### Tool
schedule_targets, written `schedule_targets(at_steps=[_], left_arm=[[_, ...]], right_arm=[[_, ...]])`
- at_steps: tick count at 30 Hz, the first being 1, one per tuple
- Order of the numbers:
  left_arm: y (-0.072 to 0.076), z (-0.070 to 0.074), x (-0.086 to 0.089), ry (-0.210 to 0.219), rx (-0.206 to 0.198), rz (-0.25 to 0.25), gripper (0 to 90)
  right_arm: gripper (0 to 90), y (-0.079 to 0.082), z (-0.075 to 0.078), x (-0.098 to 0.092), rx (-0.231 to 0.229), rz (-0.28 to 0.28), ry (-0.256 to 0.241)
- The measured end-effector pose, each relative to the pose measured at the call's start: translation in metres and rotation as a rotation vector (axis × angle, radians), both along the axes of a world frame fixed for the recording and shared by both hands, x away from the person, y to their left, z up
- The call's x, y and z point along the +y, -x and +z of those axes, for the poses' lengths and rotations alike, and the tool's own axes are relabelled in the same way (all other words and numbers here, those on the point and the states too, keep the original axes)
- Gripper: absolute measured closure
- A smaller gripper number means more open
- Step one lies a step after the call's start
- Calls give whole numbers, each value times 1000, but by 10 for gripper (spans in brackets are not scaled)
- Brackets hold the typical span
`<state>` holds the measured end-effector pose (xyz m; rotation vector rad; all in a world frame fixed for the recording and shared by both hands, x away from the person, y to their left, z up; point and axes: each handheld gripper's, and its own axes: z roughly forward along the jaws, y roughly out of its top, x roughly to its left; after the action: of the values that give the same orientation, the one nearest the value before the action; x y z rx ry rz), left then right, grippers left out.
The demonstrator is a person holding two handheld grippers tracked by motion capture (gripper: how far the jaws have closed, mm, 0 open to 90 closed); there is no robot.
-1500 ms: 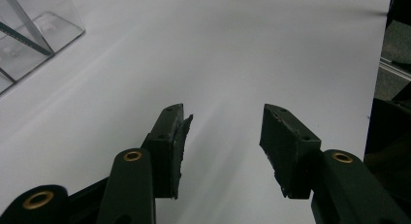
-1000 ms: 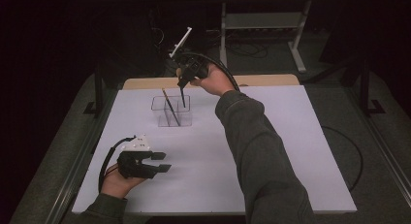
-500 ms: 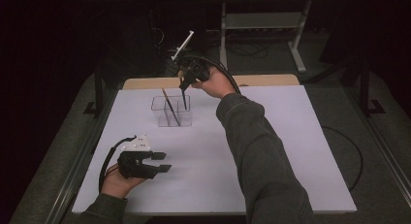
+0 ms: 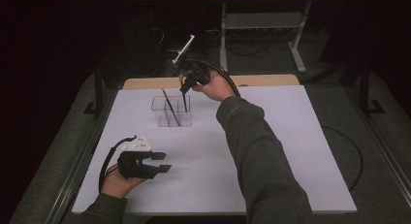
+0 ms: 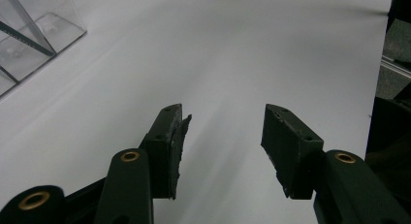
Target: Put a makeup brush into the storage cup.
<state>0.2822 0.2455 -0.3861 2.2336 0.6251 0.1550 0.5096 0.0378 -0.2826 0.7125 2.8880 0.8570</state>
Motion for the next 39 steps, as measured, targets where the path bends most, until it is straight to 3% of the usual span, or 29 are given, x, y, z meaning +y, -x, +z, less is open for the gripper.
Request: schedule_targets(at_steps=[39], left_arm=[[1, -1, -1, 7, 11, 3, 489]], right_arm=[[823, 2, -28, -2, 27, -6, -6]])
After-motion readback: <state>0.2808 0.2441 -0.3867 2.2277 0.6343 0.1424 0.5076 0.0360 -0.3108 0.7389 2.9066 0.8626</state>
